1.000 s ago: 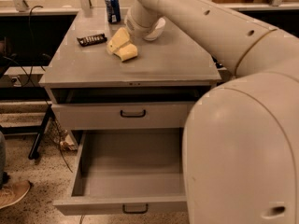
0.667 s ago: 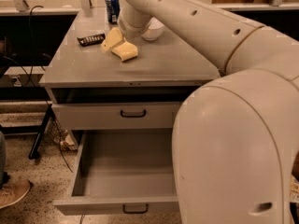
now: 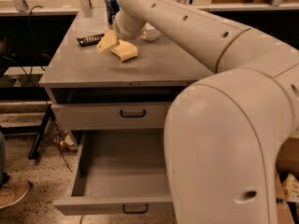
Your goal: Place sponge into middle drawer
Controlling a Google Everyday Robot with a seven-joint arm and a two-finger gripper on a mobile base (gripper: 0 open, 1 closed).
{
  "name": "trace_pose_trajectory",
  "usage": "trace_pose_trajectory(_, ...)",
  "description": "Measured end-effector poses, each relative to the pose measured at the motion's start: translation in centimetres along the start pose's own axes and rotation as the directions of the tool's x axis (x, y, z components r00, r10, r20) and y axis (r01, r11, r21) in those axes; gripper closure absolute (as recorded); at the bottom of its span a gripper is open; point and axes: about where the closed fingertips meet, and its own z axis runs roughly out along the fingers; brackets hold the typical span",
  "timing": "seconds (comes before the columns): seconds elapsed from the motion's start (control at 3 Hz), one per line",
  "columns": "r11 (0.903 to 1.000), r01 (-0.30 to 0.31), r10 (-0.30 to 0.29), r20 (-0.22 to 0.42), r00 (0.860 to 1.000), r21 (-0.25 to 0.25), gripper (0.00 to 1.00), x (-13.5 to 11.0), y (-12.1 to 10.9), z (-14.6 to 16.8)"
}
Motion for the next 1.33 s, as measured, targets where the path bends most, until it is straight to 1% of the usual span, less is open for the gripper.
trace_pose_trajectory(0.33, 0.9988, -0.035, 0.035, -0.001, 0.999, -0.035, 0.00, 0.5, 0.1, 1.3)
trace_pose_trajectory(0.67, 0.9954, -0.062, 0.061, -0.004, 0.998, -0.074, 0.16, 1.4, -0.1, 2.6)
trace_pose_trajectory(1.0, 0.9929, -0.076, 0.075, -0.013, 0.997, -0.091, 0.40, 2.4, -0.5, 3.2)
trace_pose_trajectory(1.33, 0.9872, -0.075, 0.076, -0.002, 0.997, -0.141, 0.63, 2.8, -0.7, 3.0)
